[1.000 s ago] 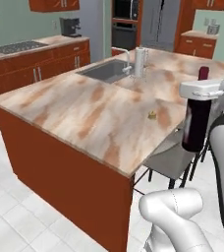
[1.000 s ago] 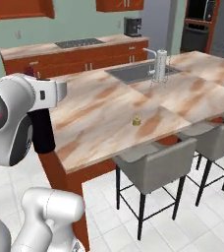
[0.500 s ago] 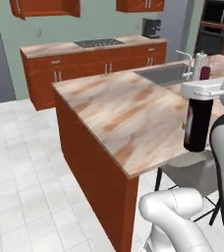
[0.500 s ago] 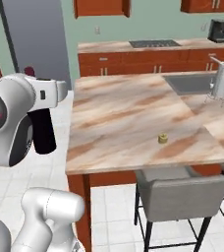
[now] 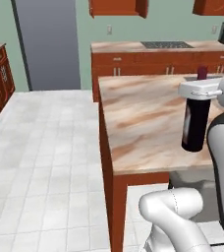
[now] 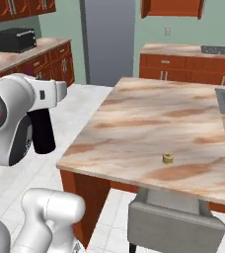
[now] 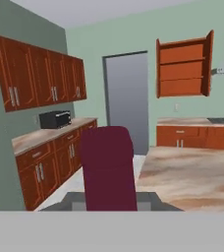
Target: Get the candle and the wine from the cabinet and move them to the dining counter.
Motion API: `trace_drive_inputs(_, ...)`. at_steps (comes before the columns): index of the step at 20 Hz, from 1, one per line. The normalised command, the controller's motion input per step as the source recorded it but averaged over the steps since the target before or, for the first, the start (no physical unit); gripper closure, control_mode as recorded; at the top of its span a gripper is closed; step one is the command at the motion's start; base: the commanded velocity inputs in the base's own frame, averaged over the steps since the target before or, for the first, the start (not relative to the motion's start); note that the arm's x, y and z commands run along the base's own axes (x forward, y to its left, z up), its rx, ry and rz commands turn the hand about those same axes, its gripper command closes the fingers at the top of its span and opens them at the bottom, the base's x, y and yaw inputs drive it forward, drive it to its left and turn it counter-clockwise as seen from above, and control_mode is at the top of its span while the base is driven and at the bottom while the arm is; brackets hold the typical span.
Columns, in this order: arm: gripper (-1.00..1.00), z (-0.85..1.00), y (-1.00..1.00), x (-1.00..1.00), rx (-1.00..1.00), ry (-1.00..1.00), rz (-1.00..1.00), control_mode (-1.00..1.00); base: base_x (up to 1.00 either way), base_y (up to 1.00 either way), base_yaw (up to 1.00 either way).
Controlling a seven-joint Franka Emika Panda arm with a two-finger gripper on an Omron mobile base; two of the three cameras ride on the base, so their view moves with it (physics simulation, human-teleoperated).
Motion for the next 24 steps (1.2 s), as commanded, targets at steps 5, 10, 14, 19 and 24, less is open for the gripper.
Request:
trace_drive_inputs(5,1.00,0.00,0.00,0.00,0.00,0.00,0.00,1.00,-0.62,-0.96,0.12)
trace_drive_inputs(10,1.00,0.00,0.00,0.00,0.00,0.00,0.00,1.00,-0.12,-0.78,-0.17)
trace_drive_inputs(14,1.00,0.00,0.00,0.00,0.00,0.00,0.00,1.00,0.08,-0.65,-0.23)
trace_drive_inputs(19,1.00,0.00,0.00,0.00,0.00,0.00,0.00,1.00,0.35,-0.18,-0.22)
trace_drive_inputs(24,1.00,0.00,0.00,0.00,0.00,0.00,0.00,1.00,0.71,0.09,-0.13)
